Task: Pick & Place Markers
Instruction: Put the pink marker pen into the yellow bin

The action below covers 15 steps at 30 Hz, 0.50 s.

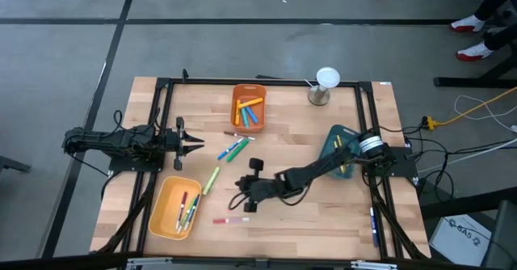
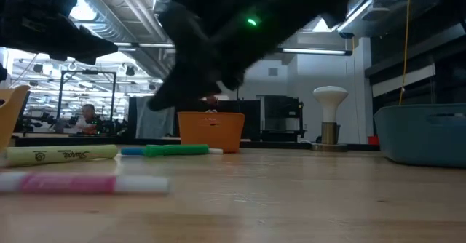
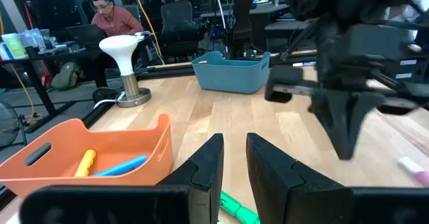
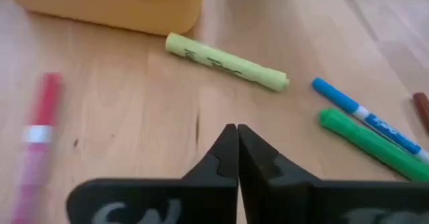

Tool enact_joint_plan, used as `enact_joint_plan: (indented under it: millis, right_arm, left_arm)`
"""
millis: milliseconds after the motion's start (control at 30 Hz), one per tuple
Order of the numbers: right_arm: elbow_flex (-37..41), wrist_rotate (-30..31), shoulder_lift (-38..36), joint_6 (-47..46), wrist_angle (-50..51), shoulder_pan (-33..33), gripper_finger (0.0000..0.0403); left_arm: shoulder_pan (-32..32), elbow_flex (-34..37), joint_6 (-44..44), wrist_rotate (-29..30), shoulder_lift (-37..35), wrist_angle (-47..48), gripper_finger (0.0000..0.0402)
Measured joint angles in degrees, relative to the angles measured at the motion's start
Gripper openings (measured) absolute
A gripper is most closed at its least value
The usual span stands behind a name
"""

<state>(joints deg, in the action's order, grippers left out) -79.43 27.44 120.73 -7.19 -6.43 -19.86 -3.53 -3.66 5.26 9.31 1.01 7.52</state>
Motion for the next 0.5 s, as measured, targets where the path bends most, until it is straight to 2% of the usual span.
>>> enact_joint_plan:
  millis: [133, 233, 500]
  right_arm:
    - [8.3, -0.1, -2.5, 0.8, -10.6, 0.6, 0.0002]
    - [11.2, -0.1, -3.6, 1.4, -18.8, 0.9, 0.0002]
    - [11.8, -0.2, -3.3, -2.8, -20.2, 2.1, 0.0007]
  left_arm:
    - [0.0, 0.0, 0.0, 0.0, 0.0, 0.0, 0.0064]
    - [0.0, 0.0, 0.0, 0.0, 0.0, 0.0, 0.0066]
    - [0.0, 0.0, 0.0, 0.0, 0.0, 0.0, 0.0061]
